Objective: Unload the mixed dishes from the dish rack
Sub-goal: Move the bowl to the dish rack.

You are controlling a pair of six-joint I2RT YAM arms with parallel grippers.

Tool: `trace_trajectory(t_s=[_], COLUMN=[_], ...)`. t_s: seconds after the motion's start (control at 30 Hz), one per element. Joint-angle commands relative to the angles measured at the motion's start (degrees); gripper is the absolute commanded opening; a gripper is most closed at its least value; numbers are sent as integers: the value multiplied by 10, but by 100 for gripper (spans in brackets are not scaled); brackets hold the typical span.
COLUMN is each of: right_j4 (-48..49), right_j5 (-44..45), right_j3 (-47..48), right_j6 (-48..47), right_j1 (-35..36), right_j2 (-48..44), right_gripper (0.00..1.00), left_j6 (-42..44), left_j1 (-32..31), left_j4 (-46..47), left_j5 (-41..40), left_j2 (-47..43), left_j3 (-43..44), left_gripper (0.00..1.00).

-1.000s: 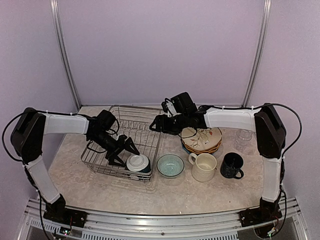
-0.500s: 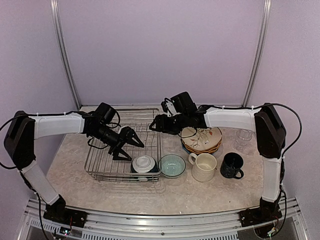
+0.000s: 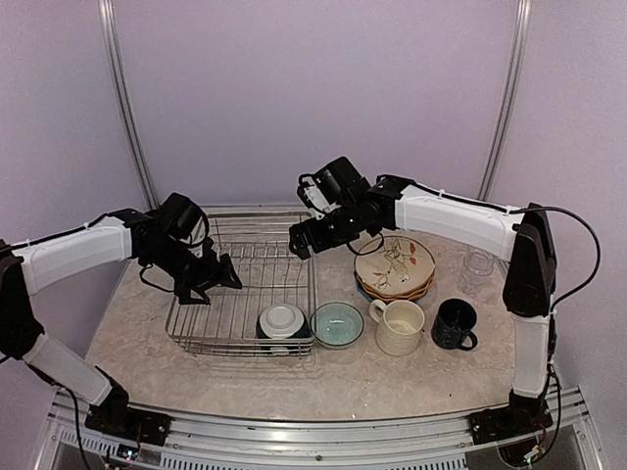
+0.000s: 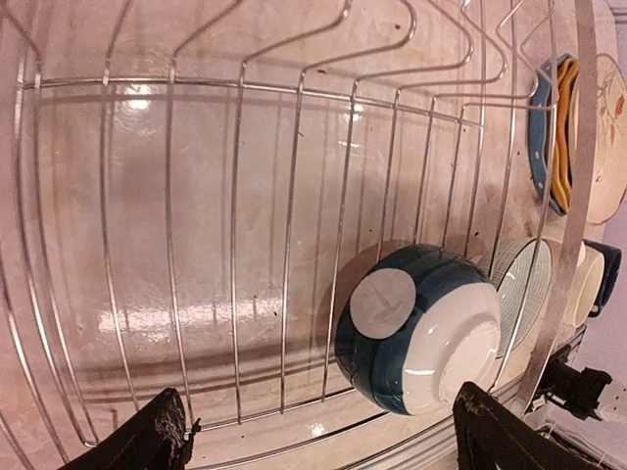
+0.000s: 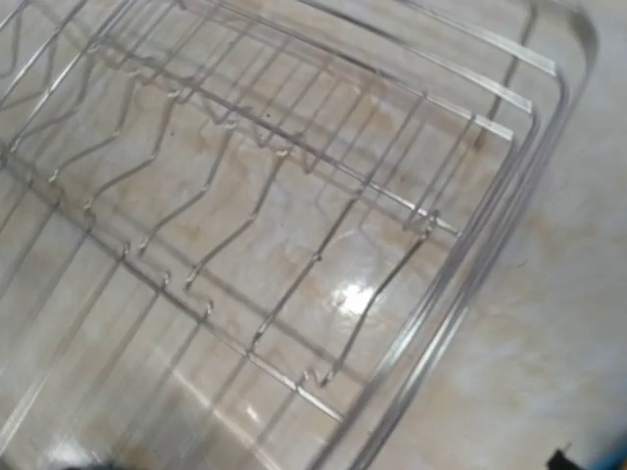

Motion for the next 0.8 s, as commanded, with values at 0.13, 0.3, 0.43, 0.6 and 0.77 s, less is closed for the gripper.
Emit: trace_trajectory(t_s=[0.13,0.3,0.43,0.6,0.77], right_j4=[-212,-253,-262,-227,-147], right_j5=[101,42,2,-17,24], right_j3=[113,146,128,68,37], right_j6=[-156,-142,-131,-99,-73], right_j1=[106,134,151,161,156], right_j2=[30,62,71,73,93], right_gripper=[91,61,56,51,46], left_j6=[2,14,4,-7,-5], left_j1=[74,85,77,75,75], left_j4=[-22,3,32,53,46], left_j5=[-39,50,81,89,88], left_j2=[-139,-137,-120,-123,-137], left_j3=[-42,-47,-59,-80,-81], left_gripper=[86,85,86,85,85])
